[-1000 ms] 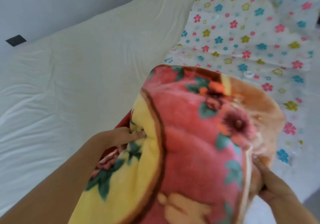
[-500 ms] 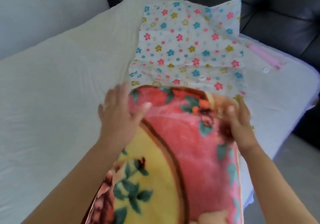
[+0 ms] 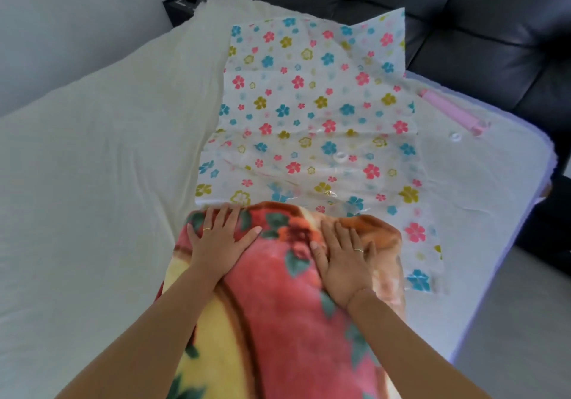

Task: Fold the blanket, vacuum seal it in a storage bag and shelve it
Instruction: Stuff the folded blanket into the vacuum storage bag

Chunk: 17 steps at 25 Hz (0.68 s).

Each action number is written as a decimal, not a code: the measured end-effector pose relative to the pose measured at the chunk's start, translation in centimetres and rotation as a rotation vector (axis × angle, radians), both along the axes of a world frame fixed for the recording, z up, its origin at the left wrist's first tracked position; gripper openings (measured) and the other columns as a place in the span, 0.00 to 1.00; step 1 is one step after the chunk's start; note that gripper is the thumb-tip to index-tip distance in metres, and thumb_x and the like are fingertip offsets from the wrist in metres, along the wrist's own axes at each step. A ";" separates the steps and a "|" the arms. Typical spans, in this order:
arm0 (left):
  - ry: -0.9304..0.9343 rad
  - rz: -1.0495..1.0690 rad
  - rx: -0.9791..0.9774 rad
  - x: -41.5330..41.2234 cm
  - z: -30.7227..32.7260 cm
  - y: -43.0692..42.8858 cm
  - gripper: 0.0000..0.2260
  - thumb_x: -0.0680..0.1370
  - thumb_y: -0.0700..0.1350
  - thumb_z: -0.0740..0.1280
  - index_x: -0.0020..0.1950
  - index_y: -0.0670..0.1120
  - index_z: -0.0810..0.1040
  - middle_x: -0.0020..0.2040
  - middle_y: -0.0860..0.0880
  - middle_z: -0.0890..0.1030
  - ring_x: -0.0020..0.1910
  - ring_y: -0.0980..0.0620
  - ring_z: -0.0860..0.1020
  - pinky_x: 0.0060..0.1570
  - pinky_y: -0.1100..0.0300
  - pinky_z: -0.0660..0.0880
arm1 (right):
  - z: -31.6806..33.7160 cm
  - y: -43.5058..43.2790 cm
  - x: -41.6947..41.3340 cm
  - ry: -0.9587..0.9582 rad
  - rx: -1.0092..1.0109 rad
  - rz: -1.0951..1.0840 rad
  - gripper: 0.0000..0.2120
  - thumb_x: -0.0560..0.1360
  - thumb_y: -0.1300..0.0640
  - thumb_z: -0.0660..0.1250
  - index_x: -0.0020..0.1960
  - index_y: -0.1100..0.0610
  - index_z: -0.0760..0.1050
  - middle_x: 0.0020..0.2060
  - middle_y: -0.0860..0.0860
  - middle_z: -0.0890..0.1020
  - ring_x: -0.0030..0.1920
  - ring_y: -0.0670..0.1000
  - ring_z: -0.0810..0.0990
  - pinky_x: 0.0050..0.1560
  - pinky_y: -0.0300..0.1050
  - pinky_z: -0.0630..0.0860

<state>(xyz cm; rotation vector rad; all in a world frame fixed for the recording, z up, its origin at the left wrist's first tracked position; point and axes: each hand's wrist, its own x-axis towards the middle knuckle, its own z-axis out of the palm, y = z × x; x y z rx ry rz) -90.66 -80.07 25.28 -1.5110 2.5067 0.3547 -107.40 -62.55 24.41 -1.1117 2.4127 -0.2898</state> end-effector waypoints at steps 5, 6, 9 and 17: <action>0.140 0.147 -0.259 -4.1 2.0 -3.3 0.47 0.70 0.73 0.55 0.78 0.49 0.43 0.79 0.45 0.47 0.77 0.44 0.47 0.71 0.38 0.43 | -0.7 -0.7 -8.8 -0.106 -0.176 -0.263 0.26 0.77 0.37 0.57 0.70 0.49 0.68 0.68 0.49 0.73 0.70 0.52 0.67 0.75 0.56 0.50; 0.223 0.305 -0.261 -4.8 2.4 -4.4 0.48 0.70 0.72 0.59 0.78 0.45 0.45 0.78 0.42 0.50 0.77 0.42 0.50 0.71 0.39 0.46 | -1.2 -0.7 -10.8 -0.116 -0.157 -0.362 0.26 0.76 0.39 0.61 0.70 0.49 0.68 0.68 0.49 0.73 0.70 0.53 0.68 0.74 0.56 0.53; 0.599 0.813 0.114 -4.8 3.0 -8.1 0.38 0.71 0.62 0.71 0.69 0.35 0.67 0.65 0.38 0.74 0.60 0.40 0.74 0.57 0.54 0.68 | -2.9 -1.9 -14.9 -0.254 -0.089 -0.375 0.28 0.75 0.45 0.67 0.71 0.54 0.67 0.67 0.52 0.74 0.67 0.55 0.71 0.67 0.51 0.65; 0.968 0.667 0.217 -4.6 2.5 -15.9 0.09 0.73 0.46 0.73 0.35 0.46 0.78 0.36 0.44 0.76 0.33 0.48 0.73 0.33 0.61 0.71 | -5.2 -8.5 -16.6 -0.200 0.020 -0.199 0.10 0.75 0.52 0.69 0.52 0.57 0.82 0.48 0.54 0.83 0.53 0.56 0.80 0.49 0.43 0.72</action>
